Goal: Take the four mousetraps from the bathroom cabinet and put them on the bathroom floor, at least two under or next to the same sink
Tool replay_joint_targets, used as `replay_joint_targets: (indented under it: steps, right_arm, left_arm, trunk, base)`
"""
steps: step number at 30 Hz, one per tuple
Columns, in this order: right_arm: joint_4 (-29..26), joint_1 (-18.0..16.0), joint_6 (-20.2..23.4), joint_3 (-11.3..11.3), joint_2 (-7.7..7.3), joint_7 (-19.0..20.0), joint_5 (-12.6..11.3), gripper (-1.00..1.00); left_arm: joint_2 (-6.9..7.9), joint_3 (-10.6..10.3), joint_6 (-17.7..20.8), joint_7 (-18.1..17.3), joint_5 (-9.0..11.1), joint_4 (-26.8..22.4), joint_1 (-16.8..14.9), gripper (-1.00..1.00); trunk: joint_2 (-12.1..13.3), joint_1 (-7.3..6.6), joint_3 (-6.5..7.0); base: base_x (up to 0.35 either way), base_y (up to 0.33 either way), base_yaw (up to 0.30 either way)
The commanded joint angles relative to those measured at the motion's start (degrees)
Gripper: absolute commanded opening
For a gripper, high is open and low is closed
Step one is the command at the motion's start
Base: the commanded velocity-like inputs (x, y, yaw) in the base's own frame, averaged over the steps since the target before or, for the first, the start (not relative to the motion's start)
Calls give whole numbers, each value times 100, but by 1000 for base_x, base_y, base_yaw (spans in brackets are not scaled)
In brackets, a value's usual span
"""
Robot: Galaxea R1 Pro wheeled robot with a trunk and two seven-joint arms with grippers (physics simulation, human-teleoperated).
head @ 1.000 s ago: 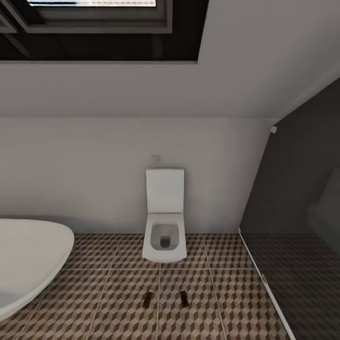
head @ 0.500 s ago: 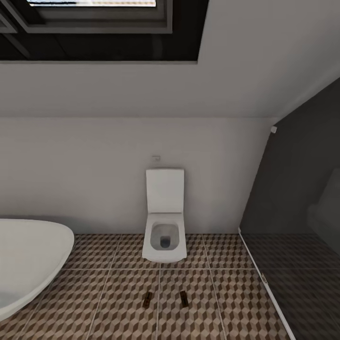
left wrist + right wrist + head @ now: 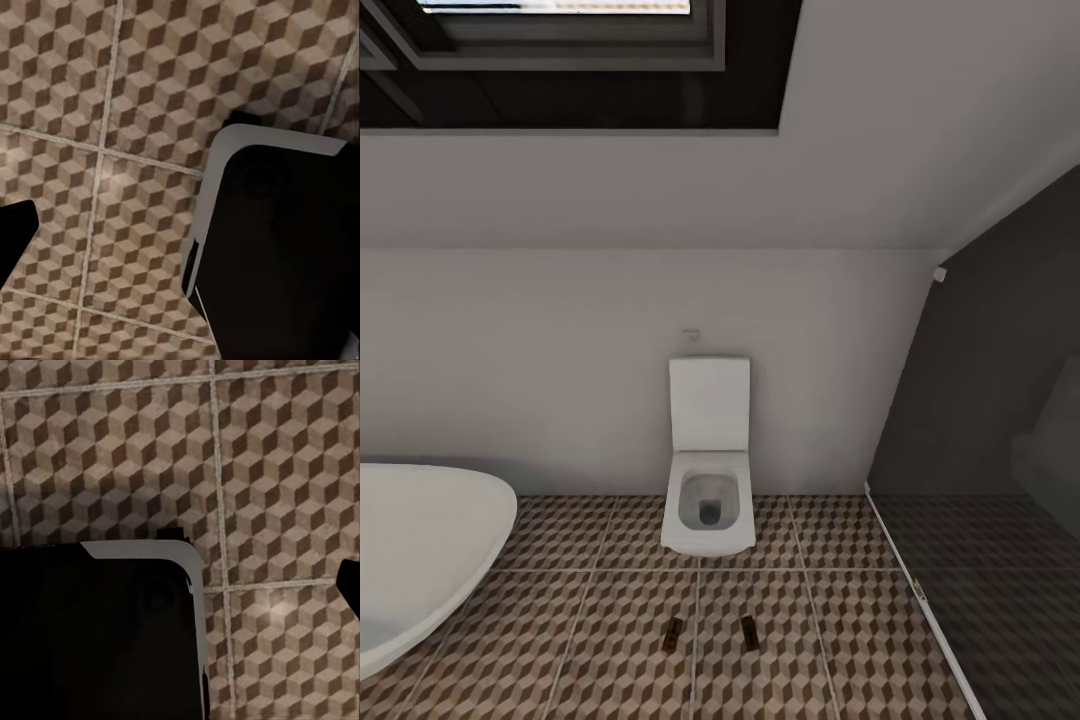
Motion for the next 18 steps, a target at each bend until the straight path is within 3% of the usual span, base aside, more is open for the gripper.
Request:
replay_joint_targets:
  steps: [1,5,18]
  right_arm:
    - [6,3,33,29,4,43,-67,100]
    - [3,27,222,22,19,67,-81,100]
    - [2,44,327,16,23,71,-95,100]
  left_arm:
    - [-37,-43,-26,-14,44,18,8,100]
    - [-142,-45,-25,-6,67,19,52,100]
    - [-278,-45,-19,-10,71,10,75,100]
  trunk:
    - [-12,3,-12]
    - [-12,3,-12]
    - [-12,3,-2]
  base:
    - [0,0,0]
    - [0,0,0]
    - [0,0,0]
